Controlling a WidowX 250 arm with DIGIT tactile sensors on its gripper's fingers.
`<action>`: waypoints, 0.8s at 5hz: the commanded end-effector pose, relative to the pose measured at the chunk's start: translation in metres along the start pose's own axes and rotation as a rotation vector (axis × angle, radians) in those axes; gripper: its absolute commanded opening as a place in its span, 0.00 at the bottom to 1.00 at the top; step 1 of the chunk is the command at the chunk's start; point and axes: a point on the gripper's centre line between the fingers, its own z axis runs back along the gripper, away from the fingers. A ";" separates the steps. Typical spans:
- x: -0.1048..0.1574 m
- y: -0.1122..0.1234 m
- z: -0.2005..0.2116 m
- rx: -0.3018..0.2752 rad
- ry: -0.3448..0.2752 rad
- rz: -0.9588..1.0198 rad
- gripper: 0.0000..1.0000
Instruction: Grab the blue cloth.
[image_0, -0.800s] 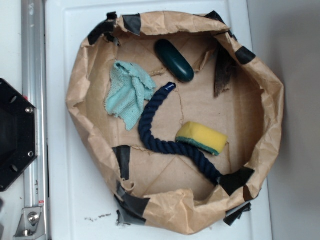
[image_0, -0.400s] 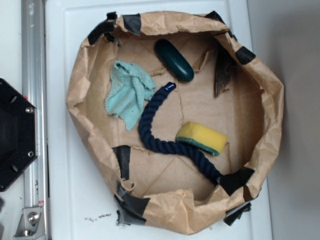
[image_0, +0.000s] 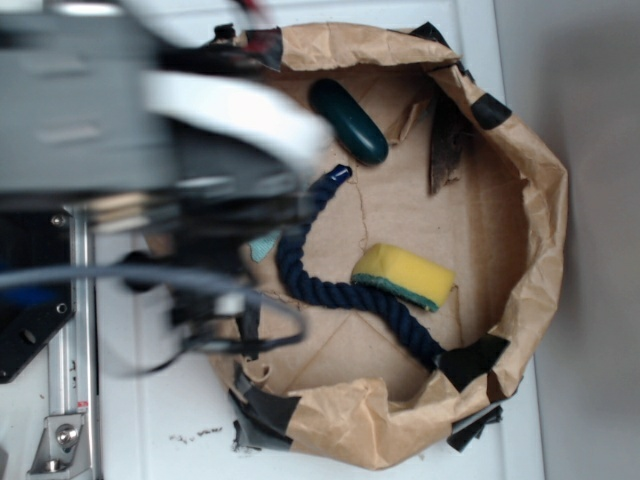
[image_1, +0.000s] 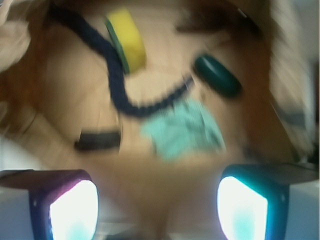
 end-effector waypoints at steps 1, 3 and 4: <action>0.005 0.006 -0.045 0.087 0.019 -0.053 1.00; -0.027 0.033 -0.068 0.099 0.039 -0.123 1.00; -0.012 0.049 -0.089 0.089 0.078 -0.111 1.00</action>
